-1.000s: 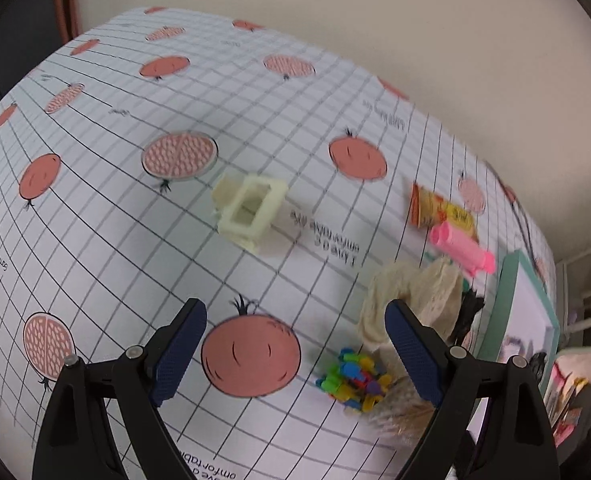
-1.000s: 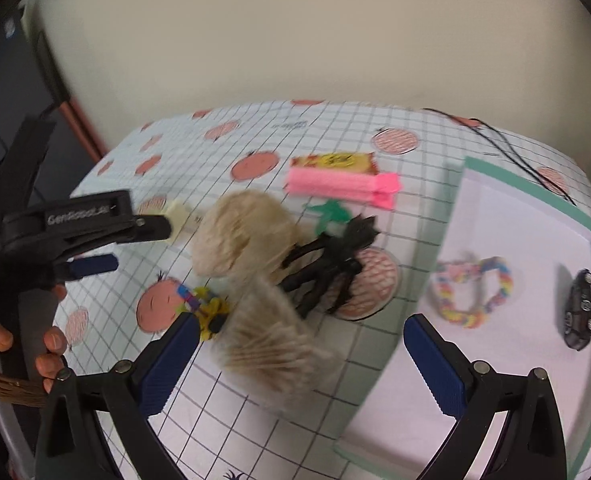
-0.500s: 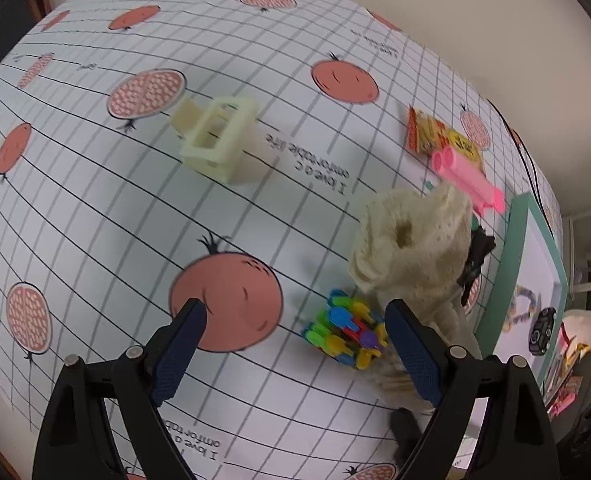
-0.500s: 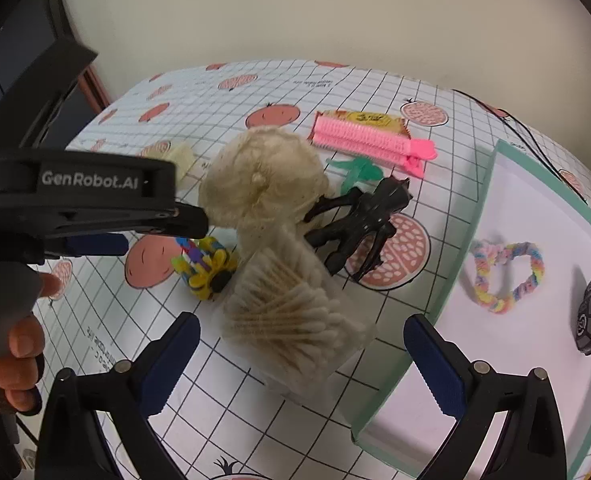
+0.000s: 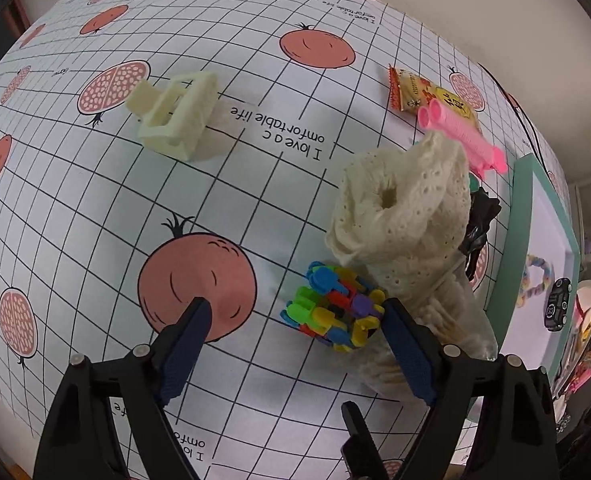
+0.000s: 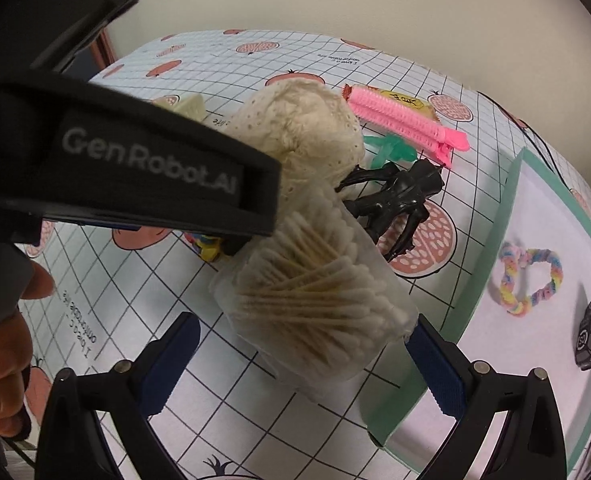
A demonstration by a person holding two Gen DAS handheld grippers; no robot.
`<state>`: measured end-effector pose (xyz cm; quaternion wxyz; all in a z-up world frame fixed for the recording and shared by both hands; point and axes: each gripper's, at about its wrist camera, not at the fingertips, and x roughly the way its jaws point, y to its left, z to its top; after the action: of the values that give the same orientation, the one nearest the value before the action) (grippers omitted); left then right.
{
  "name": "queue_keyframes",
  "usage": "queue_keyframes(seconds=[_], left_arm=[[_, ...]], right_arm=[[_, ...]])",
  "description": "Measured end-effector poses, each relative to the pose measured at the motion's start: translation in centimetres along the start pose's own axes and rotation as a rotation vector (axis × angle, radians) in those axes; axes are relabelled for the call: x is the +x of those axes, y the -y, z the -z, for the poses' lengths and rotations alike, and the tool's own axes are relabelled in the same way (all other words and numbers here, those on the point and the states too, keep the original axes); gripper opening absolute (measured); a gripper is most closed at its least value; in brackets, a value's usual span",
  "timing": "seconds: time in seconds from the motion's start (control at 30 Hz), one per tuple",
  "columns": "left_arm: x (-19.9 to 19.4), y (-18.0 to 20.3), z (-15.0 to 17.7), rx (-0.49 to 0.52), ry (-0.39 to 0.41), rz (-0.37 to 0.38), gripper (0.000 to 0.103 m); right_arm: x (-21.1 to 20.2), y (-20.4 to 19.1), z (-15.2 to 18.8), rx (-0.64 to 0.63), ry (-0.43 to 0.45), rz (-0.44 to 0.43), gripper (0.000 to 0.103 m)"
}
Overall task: Organize objects
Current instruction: 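Grasp the cotton swab bag with the right gripper while the left grasps the clip toy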
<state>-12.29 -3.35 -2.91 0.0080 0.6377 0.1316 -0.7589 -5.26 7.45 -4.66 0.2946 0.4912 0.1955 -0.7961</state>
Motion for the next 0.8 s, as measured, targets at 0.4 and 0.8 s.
queue_keyframes(seconds=[0.4,0.8], left_arm=[[0.3,0.0,-0.6,0.02,0.011,0.023,0.062],[0.8,1.0,-1.3,0.042,0.015,0.015,0.051]], right_arm=[[0.2,0.7,-0.2,0.016,-0.015,-0.007,0.083],[0.0,1.1,-0.2,0.017,-0.027,-0.029,0.07]])
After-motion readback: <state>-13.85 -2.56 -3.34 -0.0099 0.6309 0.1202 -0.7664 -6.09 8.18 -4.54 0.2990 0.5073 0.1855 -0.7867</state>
